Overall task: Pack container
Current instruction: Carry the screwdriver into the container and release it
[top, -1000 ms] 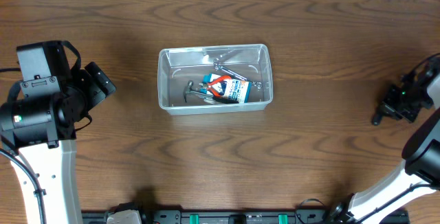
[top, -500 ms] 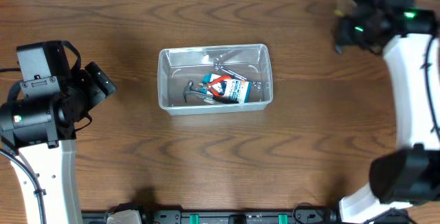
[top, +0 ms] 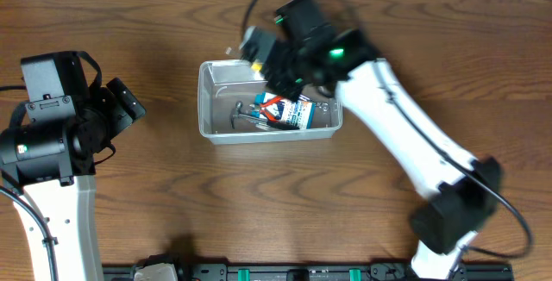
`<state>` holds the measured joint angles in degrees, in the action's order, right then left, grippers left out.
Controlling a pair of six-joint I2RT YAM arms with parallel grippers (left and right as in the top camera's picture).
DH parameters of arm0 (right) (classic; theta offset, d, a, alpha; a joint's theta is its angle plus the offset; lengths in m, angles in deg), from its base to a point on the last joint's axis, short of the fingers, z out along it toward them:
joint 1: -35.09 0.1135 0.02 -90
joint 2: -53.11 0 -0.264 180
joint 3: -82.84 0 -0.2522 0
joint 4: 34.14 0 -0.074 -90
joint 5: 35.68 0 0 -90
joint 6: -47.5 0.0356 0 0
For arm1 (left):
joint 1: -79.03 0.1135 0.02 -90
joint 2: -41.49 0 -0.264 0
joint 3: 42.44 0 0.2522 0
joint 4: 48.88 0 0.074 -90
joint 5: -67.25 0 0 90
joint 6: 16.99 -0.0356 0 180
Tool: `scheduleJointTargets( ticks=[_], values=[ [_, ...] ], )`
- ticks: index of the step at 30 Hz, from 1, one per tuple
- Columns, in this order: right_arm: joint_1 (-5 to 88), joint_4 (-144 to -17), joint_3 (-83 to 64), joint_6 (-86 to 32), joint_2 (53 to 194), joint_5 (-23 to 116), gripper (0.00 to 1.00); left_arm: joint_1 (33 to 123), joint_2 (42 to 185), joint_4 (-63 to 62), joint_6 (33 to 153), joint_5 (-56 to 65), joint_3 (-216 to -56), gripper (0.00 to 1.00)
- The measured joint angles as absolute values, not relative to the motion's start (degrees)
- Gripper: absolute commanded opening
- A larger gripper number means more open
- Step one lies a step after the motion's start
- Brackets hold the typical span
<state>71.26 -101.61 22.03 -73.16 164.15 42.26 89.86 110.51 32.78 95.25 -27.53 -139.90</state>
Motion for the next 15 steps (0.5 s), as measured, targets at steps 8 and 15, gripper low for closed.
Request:
scheduleJointTargets(
  ticks=[8,15],
  values=[
    [71.96,-101.72,21.7,-77.73,176.87,42.66,0.45,89.86,110.51,32.81,95.22,-27.53,-139.9,0.99],
    [71.17,-101.04,22.14,-77.79,177.68,43.9,0.99,89.86,110.51,32.81,94.96,-27.53,-139.9,0.99]
  ],
)
